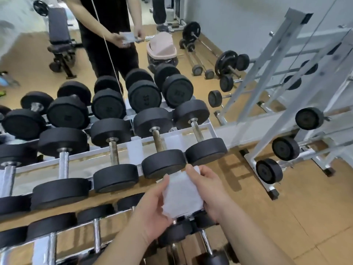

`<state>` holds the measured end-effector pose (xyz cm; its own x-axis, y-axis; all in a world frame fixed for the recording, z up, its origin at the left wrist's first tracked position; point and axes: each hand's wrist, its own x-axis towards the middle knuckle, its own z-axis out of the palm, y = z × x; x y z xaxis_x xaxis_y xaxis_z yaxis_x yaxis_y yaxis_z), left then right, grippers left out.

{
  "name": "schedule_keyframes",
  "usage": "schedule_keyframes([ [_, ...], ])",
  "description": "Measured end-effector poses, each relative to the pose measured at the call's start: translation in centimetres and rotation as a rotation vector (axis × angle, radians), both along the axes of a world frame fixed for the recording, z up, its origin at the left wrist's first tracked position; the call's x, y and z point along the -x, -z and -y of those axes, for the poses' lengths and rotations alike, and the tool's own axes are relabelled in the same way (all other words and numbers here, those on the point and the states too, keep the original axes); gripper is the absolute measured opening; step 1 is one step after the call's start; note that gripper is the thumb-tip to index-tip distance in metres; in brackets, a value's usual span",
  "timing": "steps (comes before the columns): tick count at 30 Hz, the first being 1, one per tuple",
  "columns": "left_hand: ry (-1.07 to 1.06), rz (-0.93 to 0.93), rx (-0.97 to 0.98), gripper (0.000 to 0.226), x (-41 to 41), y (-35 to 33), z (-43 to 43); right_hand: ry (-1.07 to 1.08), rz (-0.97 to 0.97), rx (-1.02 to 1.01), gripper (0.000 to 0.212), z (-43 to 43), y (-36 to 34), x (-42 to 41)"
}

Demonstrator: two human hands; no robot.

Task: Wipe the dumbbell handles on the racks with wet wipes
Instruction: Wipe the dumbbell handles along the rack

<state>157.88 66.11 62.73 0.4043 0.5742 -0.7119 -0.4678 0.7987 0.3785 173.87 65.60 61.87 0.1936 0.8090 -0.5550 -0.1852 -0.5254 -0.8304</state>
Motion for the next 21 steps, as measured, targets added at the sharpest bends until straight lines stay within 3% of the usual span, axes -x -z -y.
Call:
schedule_keyframes([
  [4,0.034,-0.101,-0.016,0.046,0.7,0.7,-3.2,-0.013,0.096,0.043,0.053,-2.8,0.8,0.5],
  [12,0.055,-0.484,-0.217,0.037,7.5,3.3,-16.5,0.07,0.318,0.032,0.029,-14.7,2.4,5.2],
  [15,0.096,-0.615,-0.303,0.052,9.8,4.3,-21.0,-0.013,0.547,-0.027,0.027,-18.2,4.2,6.6],
  [18,0.2,-0.734,-0.461,0.041,9.3,4.8,-23.3,-0.182,0.848,0.018,0.028,-20.9,6.5,6.7],
  [21,0.261,-0.816,-0.458,0.043,7.0,6.6,-24.3,-0.316,1.073,0.114,0.028,-22.3,8.8,6.2],
])
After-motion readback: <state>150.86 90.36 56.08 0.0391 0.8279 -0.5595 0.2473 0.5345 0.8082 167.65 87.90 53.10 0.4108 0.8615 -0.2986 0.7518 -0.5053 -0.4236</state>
